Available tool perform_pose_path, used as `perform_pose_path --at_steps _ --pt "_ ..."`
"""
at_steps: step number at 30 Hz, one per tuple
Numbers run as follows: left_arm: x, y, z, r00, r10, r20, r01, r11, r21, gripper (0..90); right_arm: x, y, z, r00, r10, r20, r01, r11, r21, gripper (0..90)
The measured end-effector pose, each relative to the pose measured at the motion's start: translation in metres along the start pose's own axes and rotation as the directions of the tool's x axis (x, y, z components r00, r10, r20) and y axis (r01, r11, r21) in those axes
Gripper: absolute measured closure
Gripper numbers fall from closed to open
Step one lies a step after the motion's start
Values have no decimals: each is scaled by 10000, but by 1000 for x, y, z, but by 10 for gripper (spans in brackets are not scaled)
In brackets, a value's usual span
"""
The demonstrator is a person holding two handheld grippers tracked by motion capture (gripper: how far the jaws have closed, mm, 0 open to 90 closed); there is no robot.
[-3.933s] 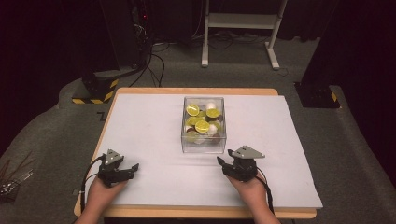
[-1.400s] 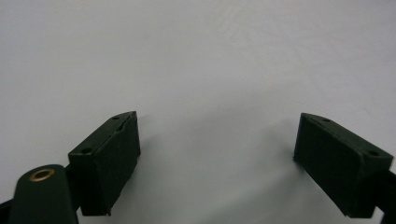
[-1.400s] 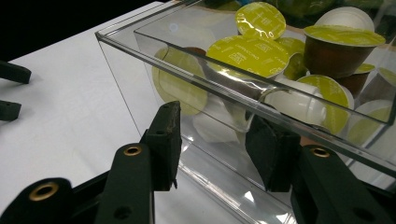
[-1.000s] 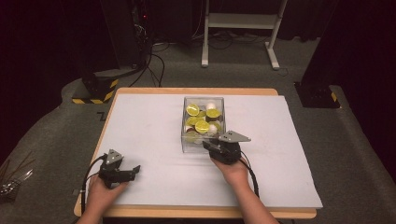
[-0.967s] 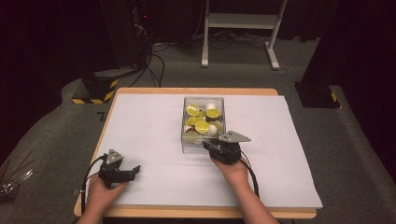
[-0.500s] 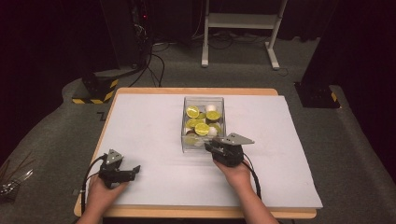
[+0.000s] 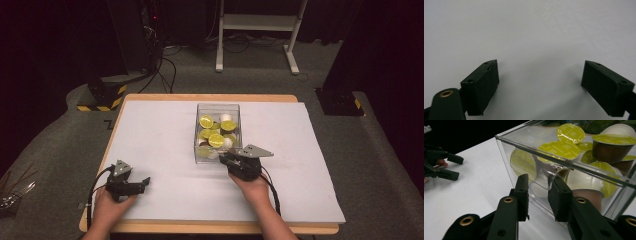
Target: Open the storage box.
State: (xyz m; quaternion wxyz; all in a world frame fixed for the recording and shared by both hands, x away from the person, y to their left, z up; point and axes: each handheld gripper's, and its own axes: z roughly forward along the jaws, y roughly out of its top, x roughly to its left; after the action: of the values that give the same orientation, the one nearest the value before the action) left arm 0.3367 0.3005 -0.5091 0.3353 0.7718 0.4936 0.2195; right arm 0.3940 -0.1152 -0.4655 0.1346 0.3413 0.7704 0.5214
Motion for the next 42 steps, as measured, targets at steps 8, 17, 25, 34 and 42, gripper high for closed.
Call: perform_pose_path --at_steps 8,17,25,34,42 --pt "0 0 0 10000 5 2 -5 10000 -1 145 -1 2 5 9994 -193 -276 194 9998 47 643" --pt "0 0 0 10000 2 0 -2 10000 -4 145 -6 1 2 9988 87 -486 -86 10000 20 733" --pt "0 0 0 10000 -16 9 16 10000 -2 145 -8 0 -1 9963 20 -864 -10 9999 117 771" --pt "0 0 0 10000 -21 7 21 10000 -7 145 -6 -2 -6 9974 -90 -720 100 9999 125 798" --pt "0 0 0 10000 -16 8 16 10000 -6 145 -6 -4 -10 9963 -102 -848 108 9999 69 815"
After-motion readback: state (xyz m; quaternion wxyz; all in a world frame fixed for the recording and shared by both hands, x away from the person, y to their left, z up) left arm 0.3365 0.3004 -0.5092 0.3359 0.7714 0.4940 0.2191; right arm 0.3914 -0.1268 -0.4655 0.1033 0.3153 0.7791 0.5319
